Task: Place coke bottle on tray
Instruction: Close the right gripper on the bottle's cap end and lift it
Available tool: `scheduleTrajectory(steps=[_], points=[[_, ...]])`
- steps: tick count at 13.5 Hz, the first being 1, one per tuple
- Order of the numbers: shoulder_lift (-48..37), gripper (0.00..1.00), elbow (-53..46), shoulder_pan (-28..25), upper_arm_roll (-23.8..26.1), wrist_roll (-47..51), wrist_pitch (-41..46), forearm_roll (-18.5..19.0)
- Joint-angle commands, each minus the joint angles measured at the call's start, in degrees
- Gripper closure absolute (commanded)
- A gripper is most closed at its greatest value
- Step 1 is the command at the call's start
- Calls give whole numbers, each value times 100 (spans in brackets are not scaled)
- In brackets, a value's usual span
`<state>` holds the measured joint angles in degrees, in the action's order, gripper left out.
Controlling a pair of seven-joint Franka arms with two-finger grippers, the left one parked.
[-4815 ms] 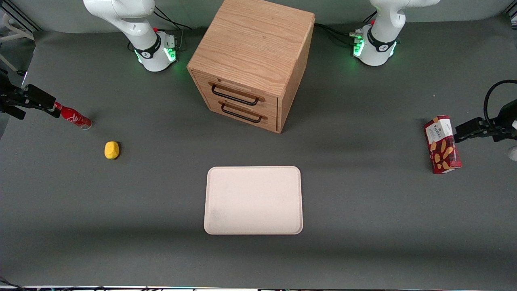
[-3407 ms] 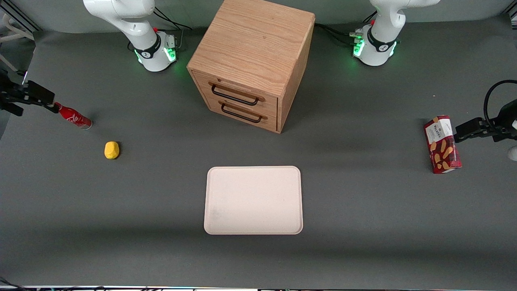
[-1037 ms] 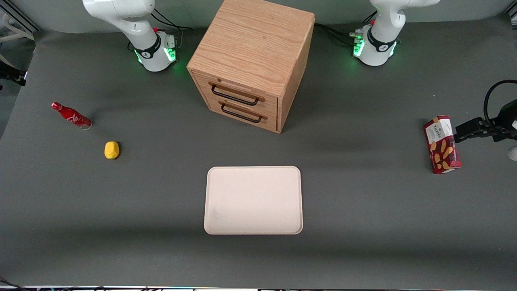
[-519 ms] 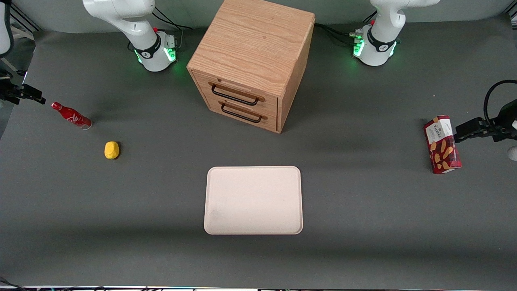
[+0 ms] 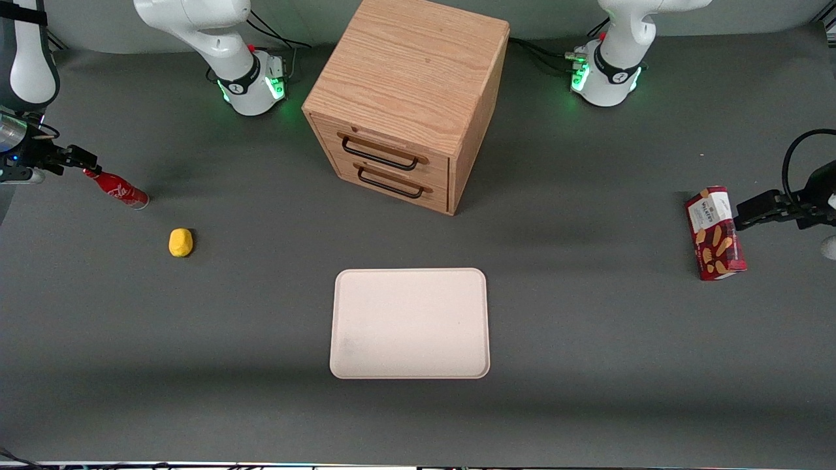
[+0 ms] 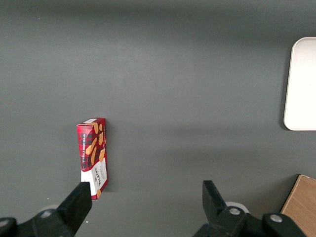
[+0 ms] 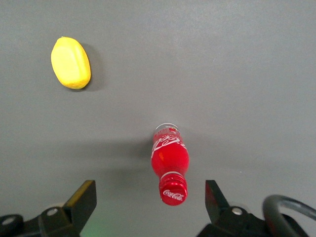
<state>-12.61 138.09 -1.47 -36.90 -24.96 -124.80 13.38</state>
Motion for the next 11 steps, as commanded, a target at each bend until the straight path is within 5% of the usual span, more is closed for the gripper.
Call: scheduleTrajectory(steps=[1,11], points=[[38,2,236,-29,-273,-332,-447,139],[373,5,500,-46,-555,-598,-1020,139]])
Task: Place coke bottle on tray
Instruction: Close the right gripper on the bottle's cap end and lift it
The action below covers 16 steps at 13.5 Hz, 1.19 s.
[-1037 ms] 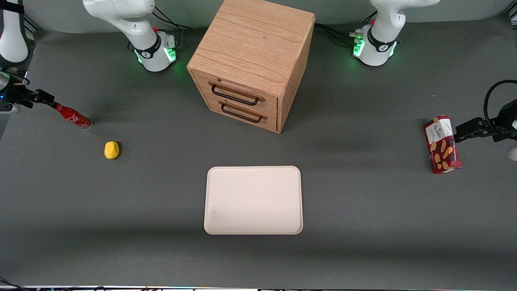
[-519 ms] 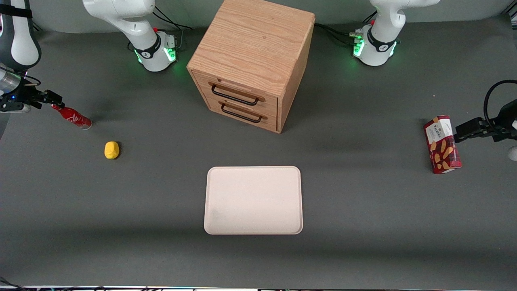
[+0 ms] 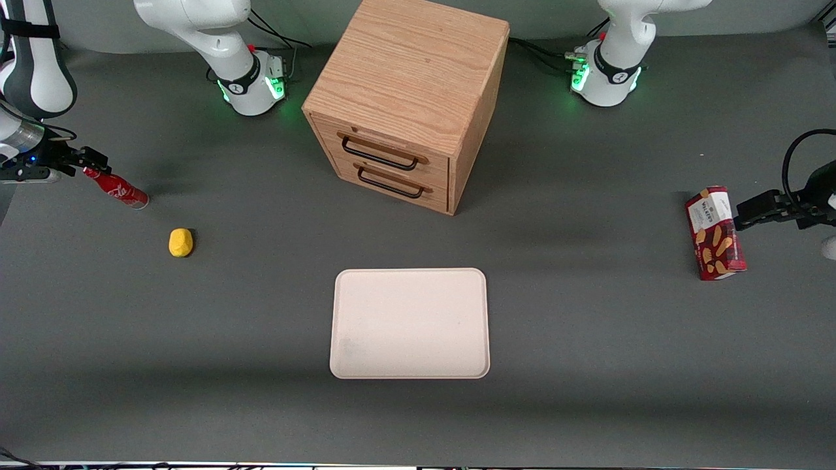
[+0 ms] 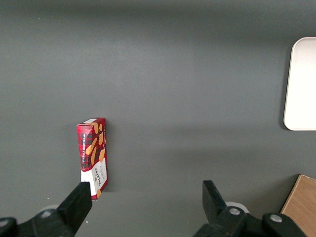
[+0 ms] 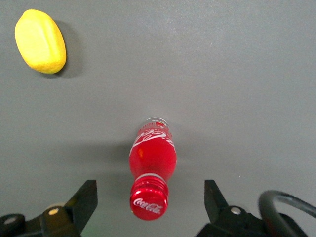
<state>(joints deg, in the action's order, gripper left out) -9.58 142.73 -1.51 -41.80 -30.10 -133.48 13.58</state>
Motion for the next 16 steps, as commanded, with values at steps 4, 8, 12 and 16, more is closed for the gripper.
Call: scheduleTrajectory(steps=[4,8,12,16], points=[[70,29,27,-60,-65,-110,-143,119],[70,84,9,-60,-30,-189,-82,119],[17,100,-96,-60,32,-234,172,119],[-18,100,-902,-77,294,-268,1242,110]])
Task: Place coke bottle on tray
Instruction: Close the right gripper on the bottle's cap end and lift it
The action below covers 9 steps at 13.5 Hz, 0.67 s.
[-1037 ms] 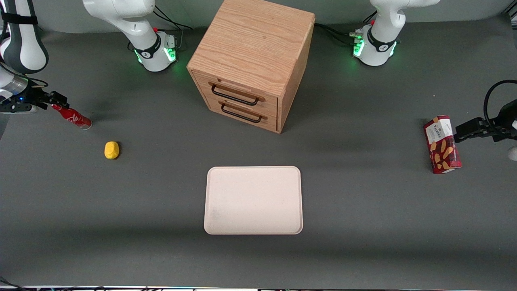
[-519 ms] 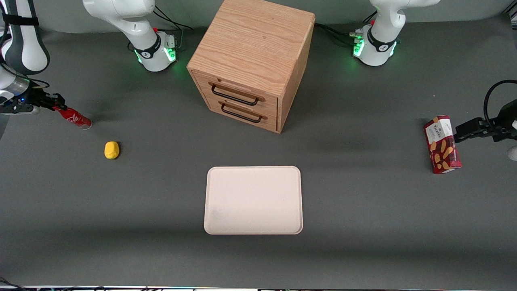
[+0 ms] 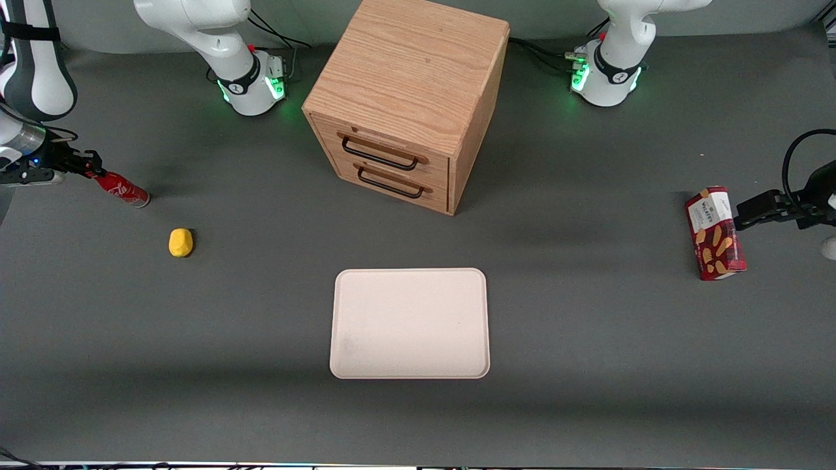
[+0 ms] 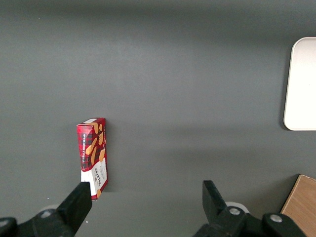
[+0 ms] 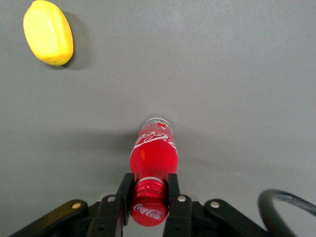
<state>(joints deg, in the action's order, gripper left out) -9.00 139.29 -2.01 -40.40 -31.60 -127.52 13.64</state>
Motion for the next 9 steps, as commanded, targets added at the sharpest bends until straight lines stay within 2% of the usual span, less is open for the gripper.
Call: scheduleTrajectory(steps=[1,4,6,9], points=[[-75,100,-839,-27,269,-118,980,95],[-23,100,-1937,-27,690,-92,2025,7],[91,100,-2841,-27,1024,-83,2808,-264],[381,100,-4064,-19,1122,-100,3916,-580]])
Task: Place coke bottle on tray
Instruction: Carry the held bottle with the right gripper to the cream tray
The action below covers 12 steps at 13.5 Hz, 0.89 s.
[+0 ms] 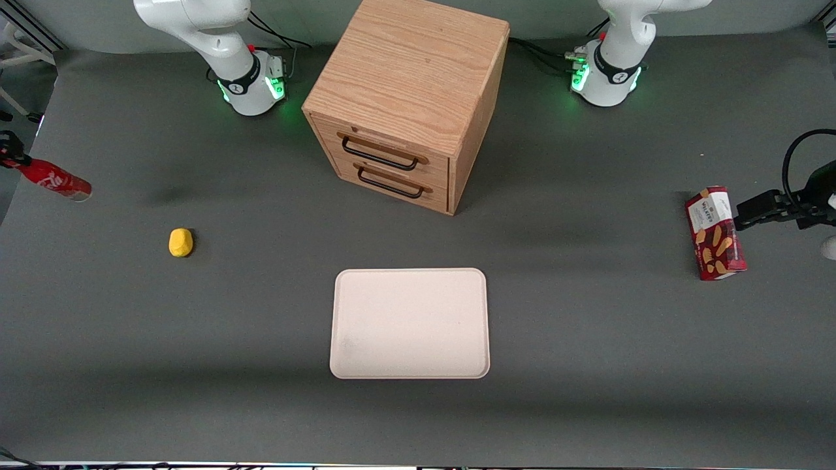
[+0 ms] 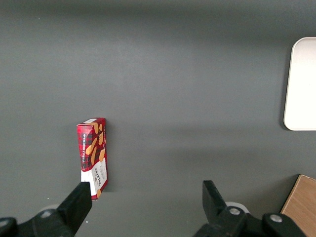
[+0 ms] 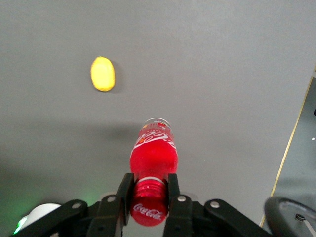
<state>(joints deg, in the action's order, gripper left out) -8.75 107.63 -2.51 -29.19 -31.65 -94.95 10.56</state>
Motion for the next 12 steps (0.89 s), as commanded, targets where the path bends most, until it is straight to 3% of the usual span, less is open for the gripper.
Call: scheduleTrajectory(steps=[1,5,9,12], points=[[434,100,-1215,49,1,-122,932,-360],[663,100,-1947,-12,27,-219,1233,-598],[1426,100,-2954,-854,115,368,1504,-1195],[2384,100,-3985,-1251,316,1500,1892,-2081]])
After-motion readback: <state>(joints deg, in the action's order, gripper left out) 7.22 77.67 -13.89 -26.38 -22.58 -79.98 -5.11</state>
